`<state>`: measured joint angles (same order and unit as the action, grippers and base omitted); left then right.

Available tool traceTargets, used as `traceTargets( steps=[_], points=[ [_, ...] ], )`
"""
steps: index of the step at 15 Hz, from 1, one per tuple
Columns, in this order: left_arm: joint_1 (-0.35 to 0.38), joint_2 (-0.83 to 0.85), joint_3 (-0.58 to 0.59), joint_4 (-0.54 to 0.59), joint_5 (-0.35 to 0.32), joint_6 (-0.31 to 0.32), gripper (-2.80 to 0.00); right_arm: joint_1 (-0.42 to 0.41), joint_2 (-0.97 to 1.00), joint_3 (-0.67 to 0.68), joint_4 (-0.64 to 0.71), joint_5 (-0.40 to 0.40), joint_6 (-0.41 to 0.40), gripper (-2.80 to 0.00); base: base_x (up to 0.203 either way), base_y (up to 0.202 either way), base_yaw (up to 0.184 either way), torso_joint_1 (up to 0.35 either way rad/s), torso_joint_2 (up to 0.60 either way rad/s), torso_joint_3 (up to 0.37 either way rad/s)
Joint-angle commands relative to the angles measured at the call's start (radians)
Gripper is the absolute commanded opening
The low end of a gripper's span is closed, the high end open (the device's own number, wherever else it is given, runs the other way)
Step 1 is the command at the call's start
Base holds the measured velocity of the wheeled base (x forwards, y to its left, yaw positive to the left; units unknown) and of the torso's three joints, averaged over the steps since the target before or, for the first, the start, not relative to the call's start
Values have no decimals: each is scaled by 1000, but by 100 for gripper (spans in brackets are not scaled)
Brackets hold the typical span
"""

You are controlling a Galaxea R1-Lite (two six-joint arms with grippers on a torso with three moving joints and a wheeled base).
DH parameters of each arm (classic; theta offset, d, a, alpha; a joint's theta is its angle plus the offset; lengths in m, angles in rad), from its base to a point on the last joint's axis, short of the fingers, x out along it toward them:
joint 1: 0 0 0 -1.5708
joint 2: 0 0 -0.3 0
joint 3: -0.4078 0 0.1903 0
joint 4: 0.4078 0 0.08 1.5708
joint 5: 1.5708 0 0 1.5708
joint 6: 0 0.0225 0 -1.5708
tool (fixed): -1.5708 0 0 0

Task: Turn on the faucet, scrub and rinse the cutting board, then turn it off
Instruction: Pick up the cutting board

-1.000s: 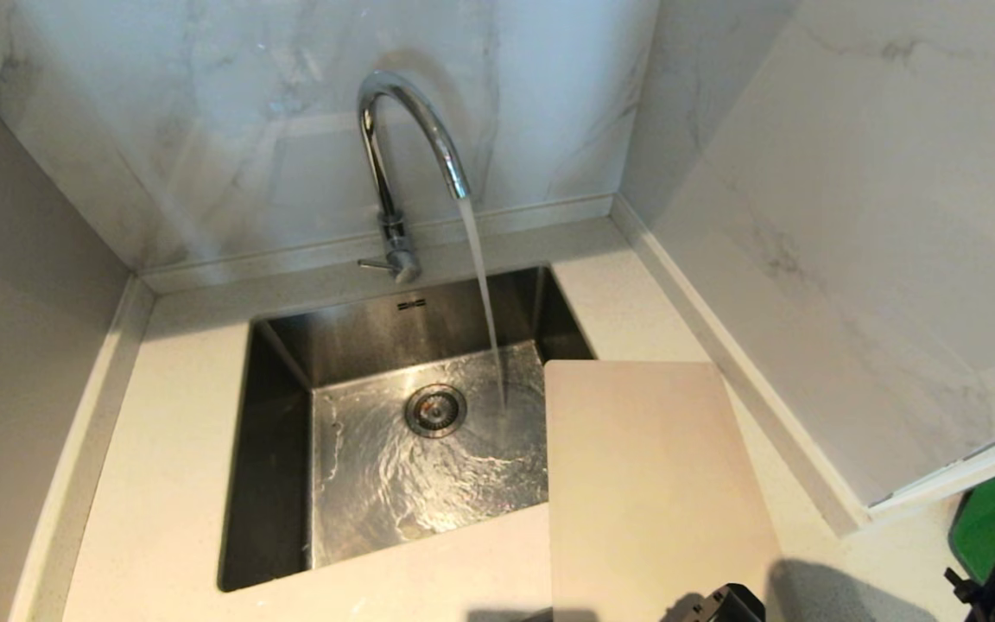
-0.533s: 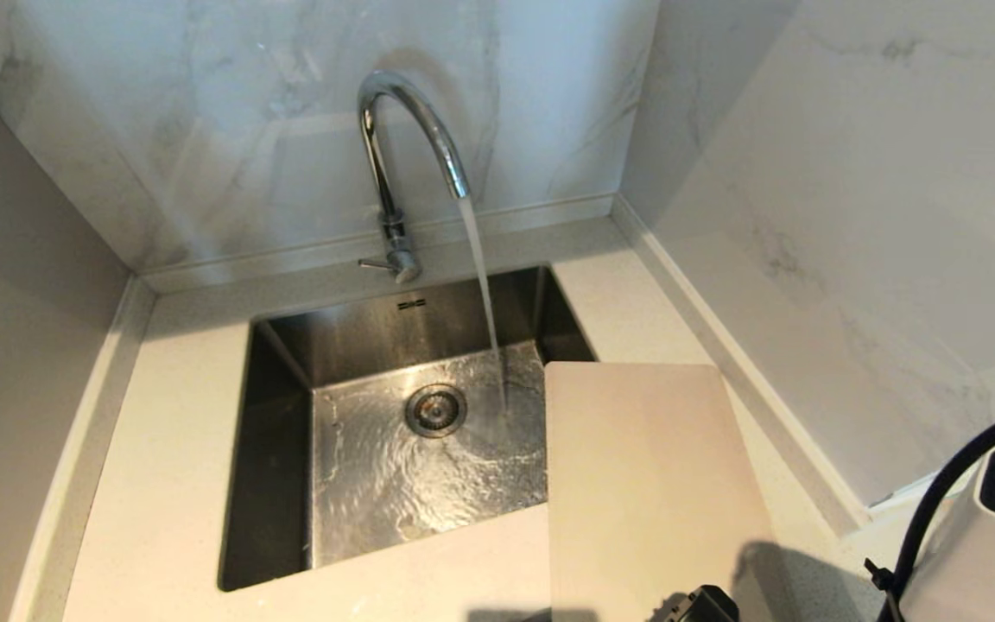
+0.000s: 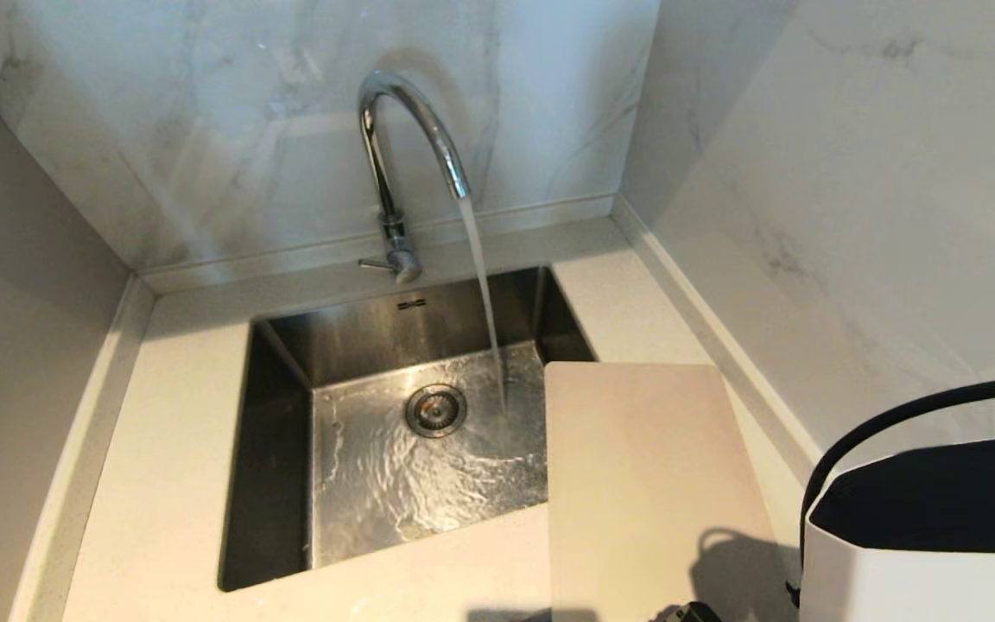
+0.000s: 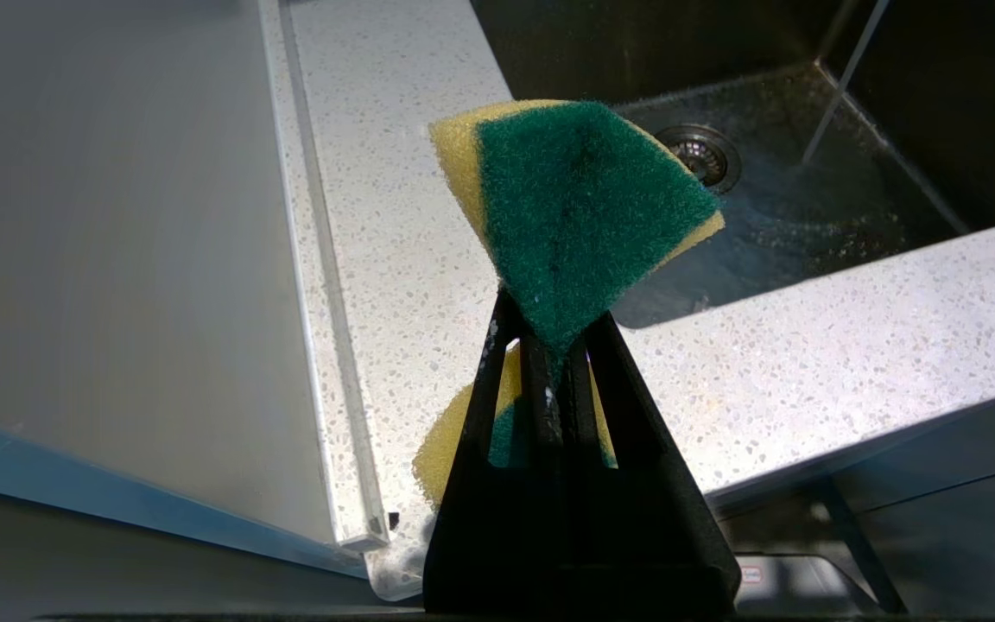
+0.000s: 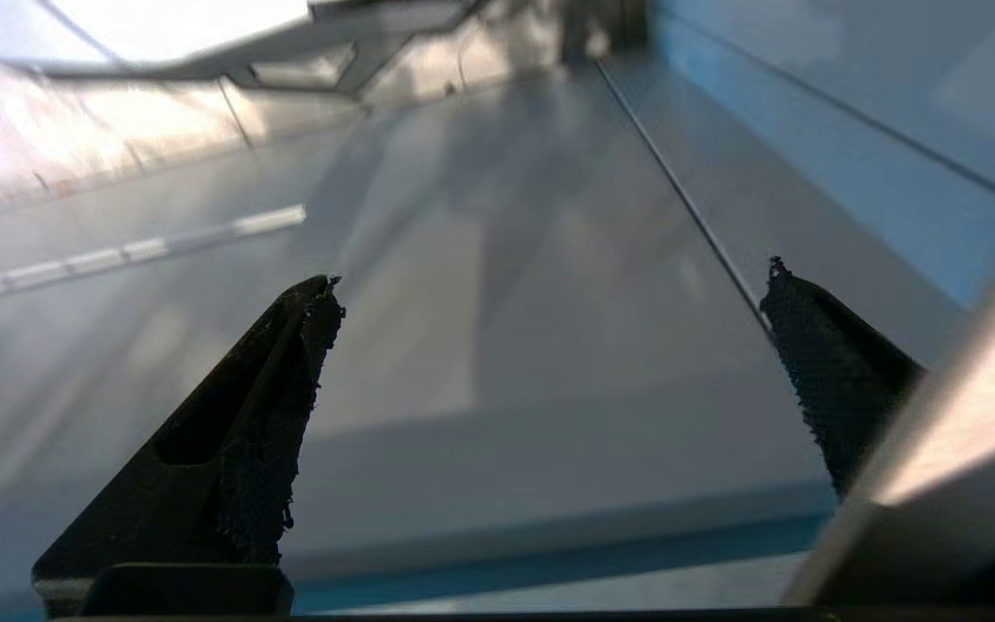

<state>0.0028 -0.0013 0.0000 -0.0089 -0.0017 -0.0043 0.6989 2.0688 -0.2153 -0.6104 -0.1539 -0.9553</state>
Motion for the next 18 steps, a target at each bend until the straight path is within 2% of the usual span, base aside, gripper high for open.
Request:
traceTargets(
  steps=[1,5,9,16,18],
  points=[
    [0,-2,0,0,0,0,-280,1,19,8,-5,-7,-14,0,0,0,0,0,0,0],
    [0,-2,0,0,0,0,-280,1,22,0,-5,-77,-43,0,0,0,0,0,0,0],
    [0,-2,0,0,0,0,-280,1,52,-8,-31,-74,-42,0,0,0,0,0,0,0],
    [0,-2,0,0,0,0,-280,-16,160,75,-288,-68,-31,0,0,0,0,0,0,0],
    [0,-2,0,0,0,0,-280,-16,171,82,-310,-69,-33,0,0,0,0,0,0,0]
  ],
)
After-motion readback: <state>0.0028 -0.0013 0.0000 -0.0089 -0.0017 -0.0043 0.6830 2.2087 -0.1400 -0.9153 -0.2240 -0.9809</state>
